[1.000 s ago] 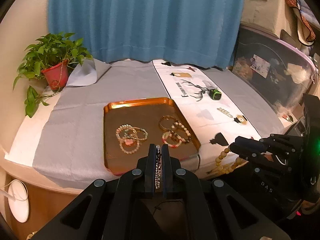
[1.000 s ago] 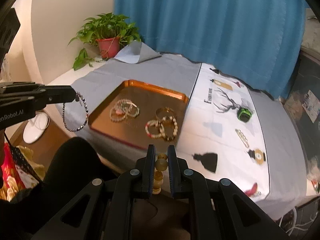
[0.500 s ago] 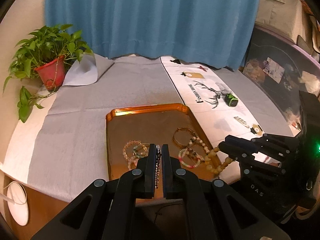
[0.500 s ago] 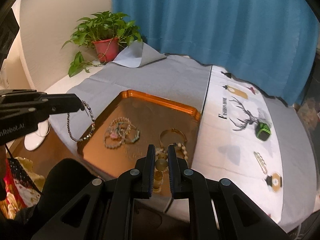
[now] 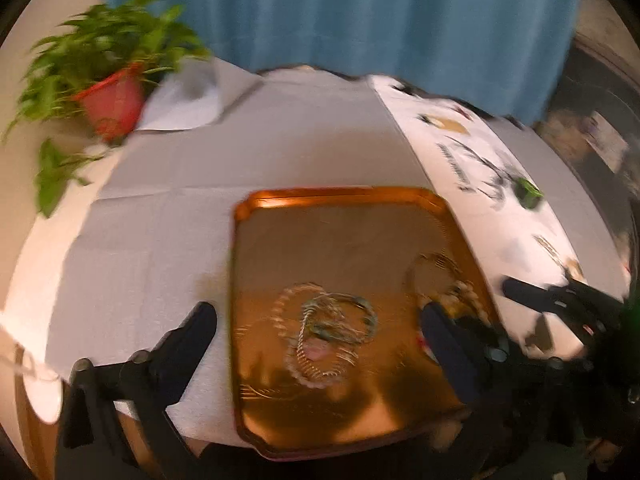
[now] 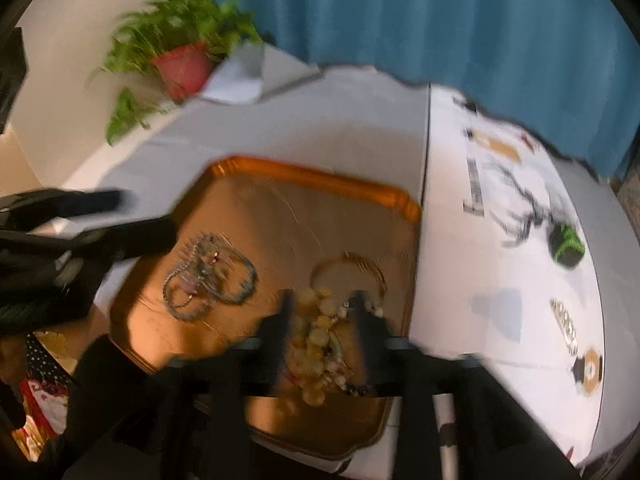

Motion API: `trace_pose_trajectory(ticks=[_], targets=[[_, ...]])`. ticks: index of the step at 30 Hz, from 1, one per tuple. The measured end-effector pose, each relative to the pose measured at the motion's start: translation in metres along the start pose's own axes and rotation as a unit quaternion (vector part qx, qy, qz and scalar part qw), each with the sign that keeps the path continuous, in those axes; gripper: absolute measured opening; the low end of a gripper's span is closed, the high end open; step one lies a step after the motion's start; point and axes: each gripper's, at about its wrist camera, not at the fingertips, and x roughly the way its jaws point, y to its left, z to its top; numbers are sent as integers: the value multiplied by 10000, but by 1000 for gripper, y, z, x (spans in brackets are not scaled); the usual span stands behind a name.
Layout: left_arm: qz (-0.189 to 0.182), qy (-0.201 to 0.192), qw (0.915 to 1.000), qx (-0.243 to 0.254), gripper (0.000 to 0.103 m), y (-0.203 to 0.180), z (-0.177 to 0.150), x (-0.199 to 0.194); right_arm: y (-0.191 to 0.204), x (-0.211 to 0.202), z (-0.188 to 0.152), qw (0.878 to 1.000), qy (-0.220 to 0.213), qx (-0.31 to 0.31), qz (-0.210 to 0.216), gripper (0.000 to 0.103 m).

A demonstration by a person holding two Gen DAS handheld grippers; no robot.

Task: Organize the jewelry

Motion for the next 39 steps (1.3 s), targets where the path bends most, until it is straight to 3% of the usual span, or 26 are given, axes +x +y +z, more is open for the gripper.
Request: trace_pose_trajectory(ticks=[1,5,8,17,24,35,39], targets=[[-16,-28,10000,-20,102,1,-2,0,-2,-2,-3,10000,-26,36,-34,74],[-110,363,9992,-146,102,2,-10,1,-11,-13,-15,9999,34,97,-81,76],[-164,450,9987,-184,102,-2,-19,-12,-17,-31,-27,9997,36,227,-100,76],[-227,317,9992,-91,102,-28,-54,-83,-22,-107,-72,9980,-248,553,-181,77],[119,77,9993,334,102,-57,-75,-148,-27,-159,-104,9961,-479,644,-366,78],[-96,-249,9982,538,102,-85,-74,-230,-53,-224,-142,9910,-653,937,-702,78],[-405,-418,9968,544,102,-95,-65,-264,-63,-242,-149,9888,-712,1047,-790,78]])
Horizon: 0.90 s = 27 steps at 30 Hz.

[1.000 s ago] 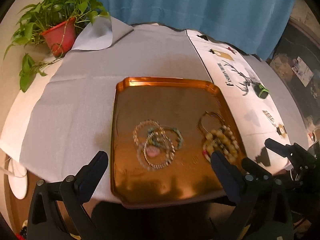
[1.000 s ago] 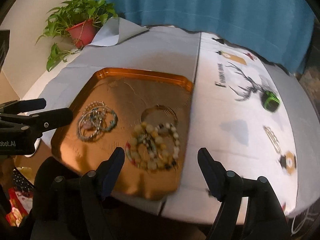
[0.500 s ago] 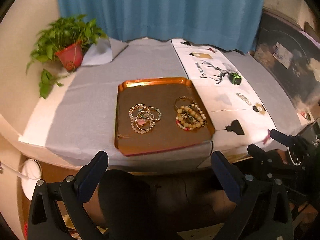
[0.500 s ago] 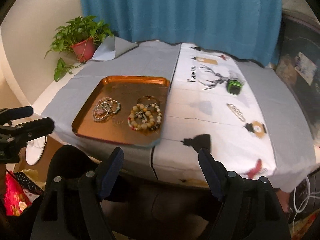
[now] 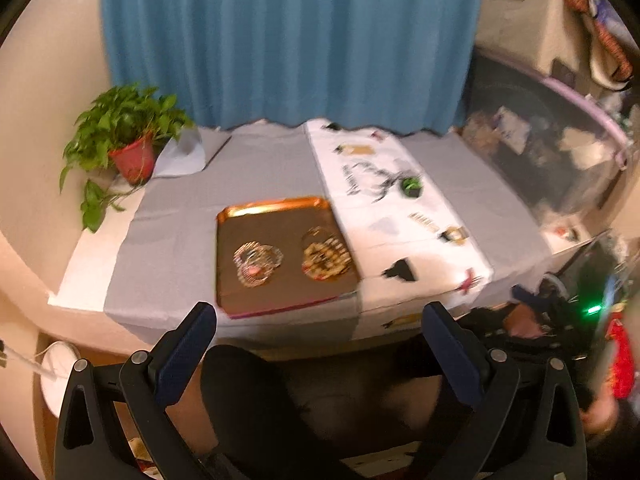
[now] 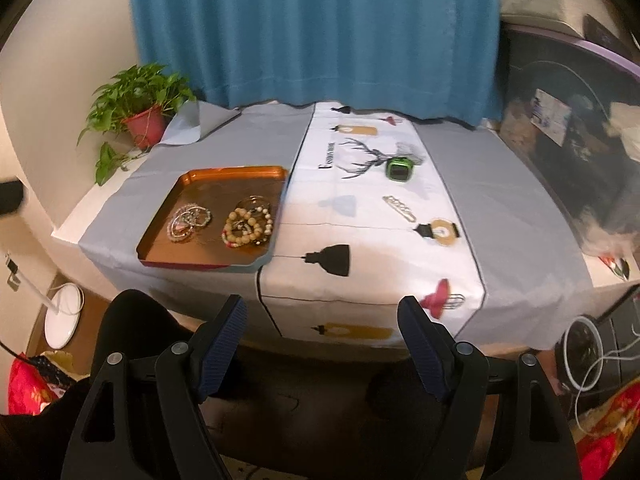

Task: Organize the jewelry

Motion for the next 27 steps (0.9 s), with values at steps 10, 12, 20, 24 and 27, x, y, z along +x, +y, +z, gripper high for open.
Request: trace_pose_trajectory(ticks=[10,12,20,24,27], targets=[[-771,-835,9935,-97,102,-17,43,-92,-31,-12,10,9990,-97,309,-305,79],[-815,-1010,9915,-57,102,-19,49,-103,-34,-9,11,9988,-58,355,-333,79],[-1057,-950,9894,294,102,-40,57,-105,-37,4,15,9985,27,399,-368,80],[-1178,-916,9879,434,102,-47,58,-102,-41,13,16,9984,91,413,-384,80],[-1186,-886,9881,413,102,-46,61,-97,-44,18,16,9980,133,452,-414,80]])
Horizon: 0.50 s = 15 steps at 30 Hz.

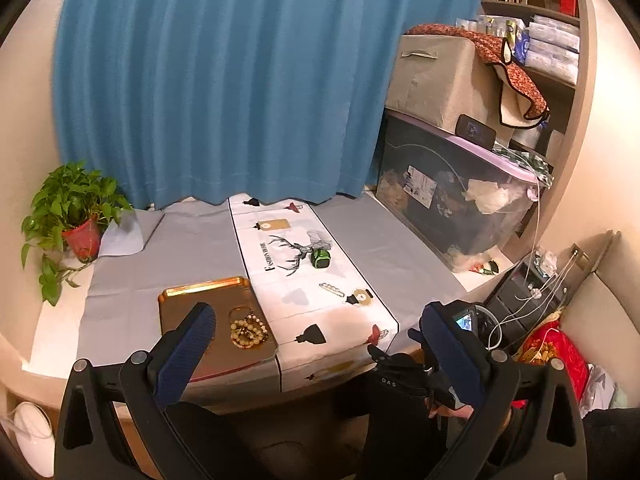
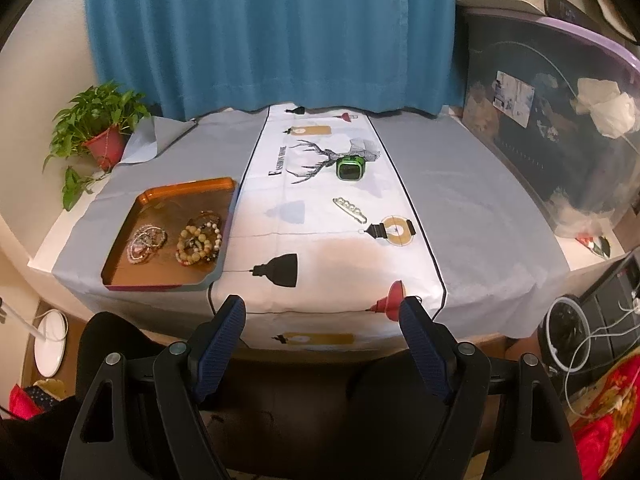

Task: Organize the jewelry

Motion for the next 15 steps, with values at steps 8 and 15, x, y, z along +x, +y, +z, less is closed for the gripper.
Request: trace_pose_trajectory(ticks=[8,15], targets=[[-3,28,9994,-344,102,15,10,13,-8,12,4,9999,76,79,-66,80],[-27,334,9992,-195,102,9,11,36,-9,27,8,9997,200,72,-95,80]])
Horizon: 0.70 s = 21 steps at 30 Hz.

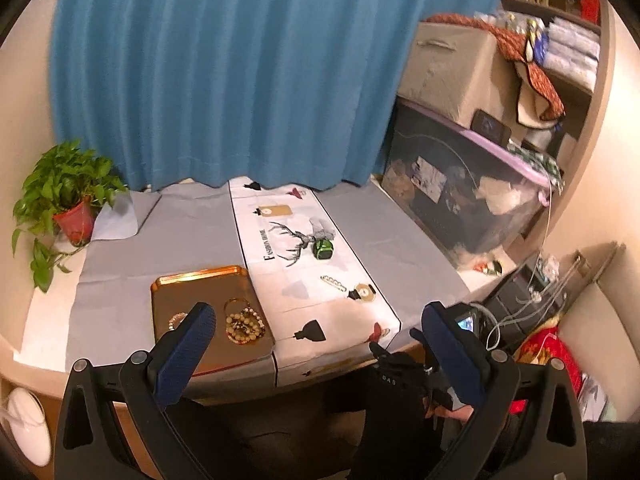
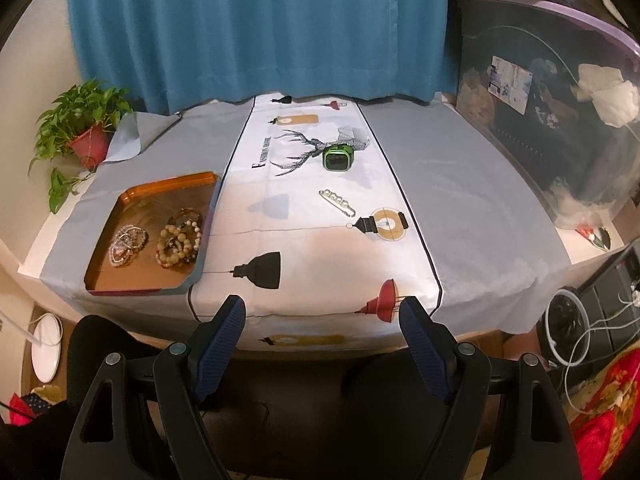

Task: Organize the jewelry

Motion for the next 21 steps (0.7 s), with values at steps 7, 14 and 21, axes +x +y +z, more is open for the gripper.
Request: trace_pose_trajectory(ticks=[7,14,21], targets=[[76,164,9998,-107,102,7,7,24,-3,15,2,9999,126,26,-45,80],[-3,85,9993,-358,102,23,20,38,-8,29,8,9997,197,48,-115,80],[90,475,9987,-167,102,24,26,85,-15,56,13,9991,383,126,-138,80]])
